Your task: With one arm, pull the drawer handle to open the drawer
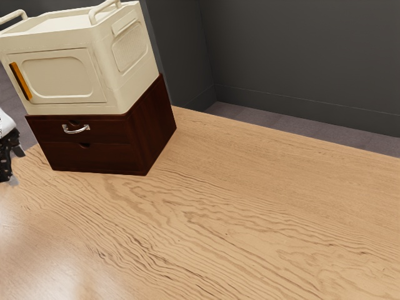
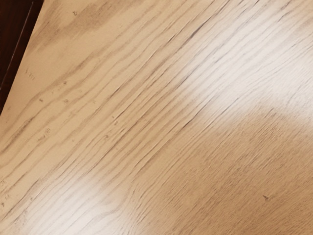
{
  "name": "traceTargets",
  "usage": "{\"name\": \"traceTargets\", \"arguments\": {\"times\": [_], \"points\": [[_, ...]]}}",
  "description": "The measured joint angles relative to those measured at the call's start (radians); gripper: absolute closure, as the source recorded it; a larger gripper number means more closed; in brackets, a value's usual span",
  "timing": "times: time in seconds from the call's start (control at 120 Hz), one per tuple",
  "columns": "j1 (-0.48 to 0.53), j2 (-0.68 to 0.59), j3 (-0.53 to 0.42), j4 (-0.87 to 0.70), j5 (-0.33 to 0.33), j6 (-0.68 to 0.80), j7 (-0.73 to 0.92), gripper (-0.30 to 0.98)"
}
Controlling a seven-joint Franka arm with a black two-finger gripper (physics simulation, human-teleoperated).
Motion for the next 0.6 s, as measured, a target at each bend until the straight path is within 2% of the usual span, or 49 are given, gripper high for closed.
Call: {"name": "traceTargets", "arguments": {"times": [0.283,0.433,0.6], "points": [[-0.008,0.028,-0.002,0.003,-0.036,0.083,0.138,0.0],[-0.009,0.083,-0.004,0.051,-0.041,0.099,0.188,0.0],[-0.005,0.114,-0.004,0.079,-0.084,0.106,0.231,0.0]]}}
